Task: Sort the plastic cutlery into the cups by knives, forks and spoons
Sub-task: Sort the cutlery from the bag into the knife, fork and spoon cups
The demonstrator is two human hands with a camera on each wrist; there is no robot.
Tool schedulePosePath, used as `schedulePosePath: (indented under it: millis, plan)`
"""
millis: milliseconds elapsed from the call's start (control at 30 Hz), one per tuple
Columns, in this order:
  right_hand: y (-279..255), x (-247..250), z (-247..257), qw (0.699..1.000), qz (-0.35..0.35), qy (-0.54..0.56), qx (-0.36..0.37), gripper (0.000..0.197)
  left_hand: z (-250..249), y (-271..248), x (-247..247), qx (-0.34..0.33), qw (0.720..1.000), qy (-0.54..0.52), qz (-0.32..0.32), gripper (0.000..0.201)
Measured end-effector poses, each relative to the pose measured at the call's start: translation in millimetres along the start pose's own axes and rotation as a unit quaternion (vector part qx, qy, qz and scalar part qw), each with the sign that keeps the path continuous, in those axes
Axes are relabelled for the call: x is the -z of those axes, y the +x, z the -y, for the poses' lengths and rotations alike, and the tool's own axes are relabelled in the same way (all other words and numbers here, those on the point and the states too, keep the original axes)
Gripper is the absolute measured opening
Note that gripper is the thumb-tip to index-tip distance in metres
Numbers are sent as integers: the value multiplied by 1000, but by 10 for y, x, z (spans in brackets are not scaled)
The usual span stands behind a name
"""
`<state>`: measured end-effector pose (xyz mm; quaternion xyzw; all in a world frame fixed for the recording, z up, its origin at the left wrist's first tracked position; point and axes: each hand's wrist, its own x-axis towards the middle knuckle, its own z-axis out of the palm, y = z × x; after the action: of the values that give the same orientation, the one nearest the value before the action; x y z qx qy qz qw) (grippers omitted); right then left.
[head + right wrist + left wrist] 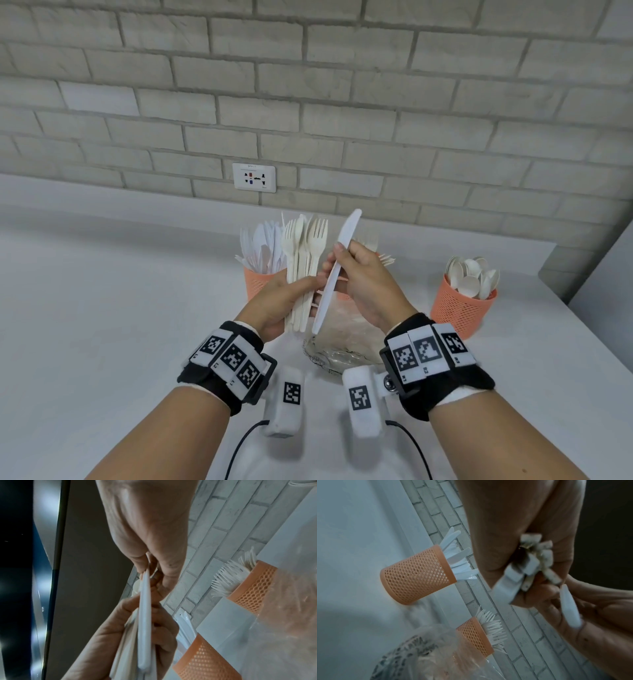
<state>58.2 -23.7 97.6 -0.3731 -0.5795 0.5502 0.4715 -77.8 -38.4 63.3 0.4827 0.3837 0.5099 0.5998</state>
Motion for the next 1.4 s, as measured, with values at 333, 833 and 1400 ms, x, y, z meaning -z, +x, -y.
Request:
schedulePosePath:
  millis: [333, 833, 1400]
  plan:
    - [66, 105, 0, 972, -94, -185, 107, 21, -27, -3, 21, 31, 998, -49, 3, 19]
    - [75, -43, -75, 990, 41, -128, -49, 25, -63, -74, -81, 68, 991, -105, 44, 8]
    - [227, -245, -51, 998, 5, 53, -38, 20, -139, -23, 252, 35, 997, -20, -68, 22]
